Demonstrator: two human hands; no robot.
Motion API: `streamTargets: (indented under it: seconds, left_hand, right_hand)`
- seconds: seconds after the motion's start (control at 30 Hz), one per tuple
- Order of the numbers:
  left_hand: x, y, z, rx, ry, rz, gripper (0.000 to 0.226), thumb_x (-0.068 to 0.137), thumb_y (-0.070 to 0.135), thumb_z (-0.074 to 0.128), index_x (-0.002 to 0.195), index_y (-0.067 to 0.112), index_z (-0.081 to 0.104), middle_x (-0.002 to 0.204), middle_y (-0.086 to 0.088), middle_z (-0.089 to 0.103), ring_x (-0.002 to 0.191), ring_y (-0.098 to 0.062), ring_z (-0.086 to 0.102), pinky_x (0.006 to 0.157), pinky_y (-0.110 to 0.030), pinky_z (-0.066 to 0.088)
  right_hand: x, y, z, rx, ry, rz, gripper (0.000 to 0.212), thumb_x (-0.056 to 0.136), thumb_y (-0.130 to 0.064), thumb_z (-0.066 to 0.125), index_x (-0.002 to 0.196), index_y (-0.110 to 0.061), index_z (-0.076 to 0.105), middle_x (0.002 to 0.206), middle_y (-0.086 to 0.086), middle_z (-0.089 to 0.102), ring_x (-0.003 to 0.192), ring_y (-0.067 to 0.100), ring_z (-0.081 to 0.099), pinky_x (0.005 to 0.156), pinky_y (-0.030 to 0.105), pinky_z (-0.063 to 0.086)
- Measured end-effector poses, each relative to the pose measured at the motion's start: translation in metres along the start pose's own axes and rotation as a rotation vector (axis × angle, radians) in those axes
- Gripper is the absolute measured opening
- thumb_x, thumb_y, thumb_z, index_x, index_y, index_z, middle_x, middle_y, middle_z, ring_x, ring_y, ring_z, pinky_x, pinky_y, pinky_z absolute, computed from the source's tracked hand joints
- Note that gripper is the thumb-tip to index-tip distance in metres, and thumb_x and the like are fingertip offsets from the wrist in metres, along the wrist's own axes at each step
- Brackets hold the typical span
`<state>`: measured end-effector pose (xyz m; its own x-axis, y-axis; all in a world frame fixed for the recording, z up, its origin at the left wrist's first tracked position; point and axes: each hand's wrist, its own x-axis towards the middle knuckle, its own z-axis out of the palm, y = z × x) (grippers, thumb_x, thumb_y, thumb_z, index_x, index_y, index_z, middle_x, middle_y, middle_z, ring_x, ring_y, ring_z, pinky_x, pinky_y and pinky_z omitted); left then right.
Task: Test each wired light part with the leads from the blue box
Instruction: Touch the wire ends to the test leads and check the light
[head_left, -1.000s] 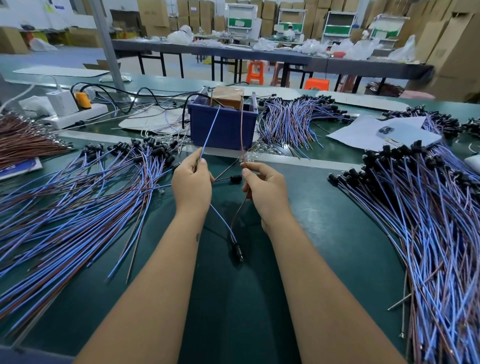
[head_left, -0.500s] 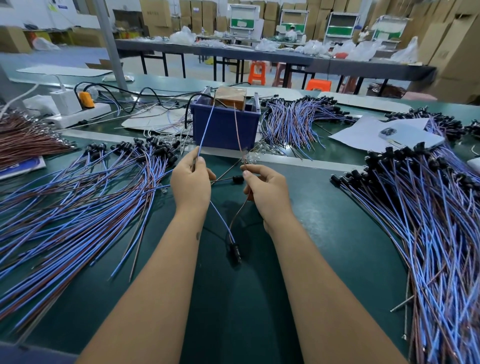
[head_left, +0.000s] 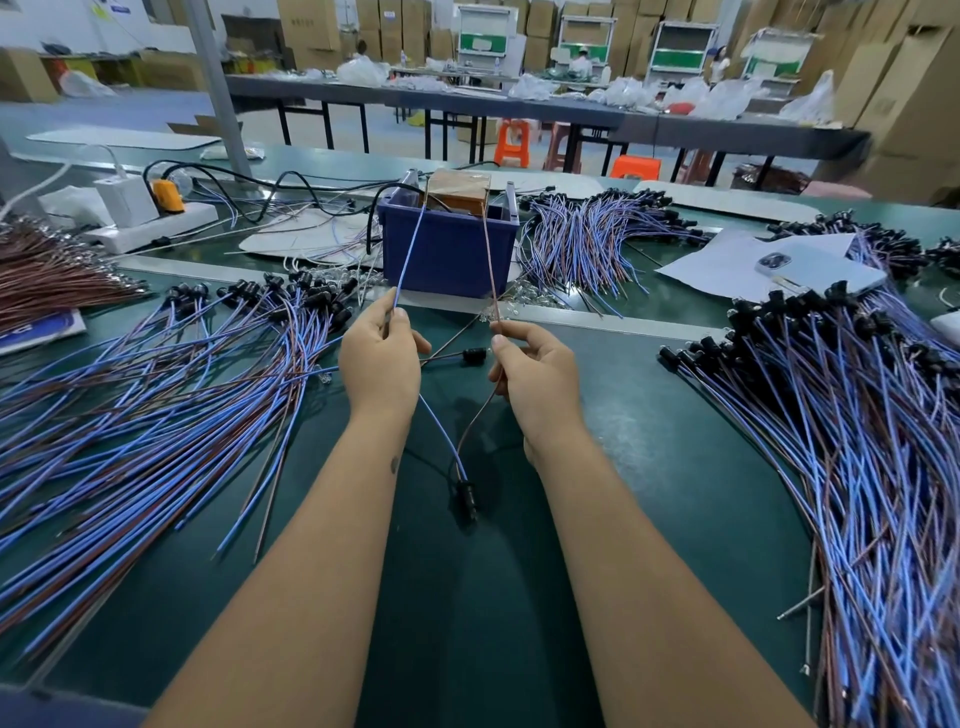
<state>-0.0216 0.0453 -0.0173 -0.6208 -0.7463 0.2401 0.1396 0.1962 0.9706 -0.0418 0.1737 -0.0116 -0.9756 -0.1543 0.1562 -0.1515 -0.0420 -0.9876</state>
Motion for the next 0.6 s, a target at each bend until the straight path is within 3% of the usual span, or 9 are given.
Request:
streamTargets:
  seconds: [0.17,0.6]
  left_hand:
    - [0.0021,-0.0026,0.0006,-0.007,-0.004,0.001,0.036,0.102,0.019,0.043,0.137,0.019,0.054,0.051,0.010,0.059,0.041,0.002,0.044,0.056,-0.024,0.038]
    - [0.0044,-0.0037,0.0006,0.007,0.004,-0.009,0.039,0.102,0.020,0.043,0.140,0.018,0.051,0.050,0.013,0.060,0.045,0.005,0.048,0.065,-0.028,0.043]
  right_hand:
    - [-0.0012,-0.0018,-0.0003,0.028,0.006,-0.006,0.020,0.095,-0.009,0.054,0.092,-0.027,0.063,0.055,-0.003,0.053,0.047,0.001,0.047,0.050,0.015,0.043]
    - [-0.0009,-0.0022,0.0001,0.015,0.011,0.011,0.015,0.096,-0.009,0.053,0.100,-0.020,0.063,0.055,-0.004,0.054,0.048,0.002,0.048,0.052,0.019,0.046]
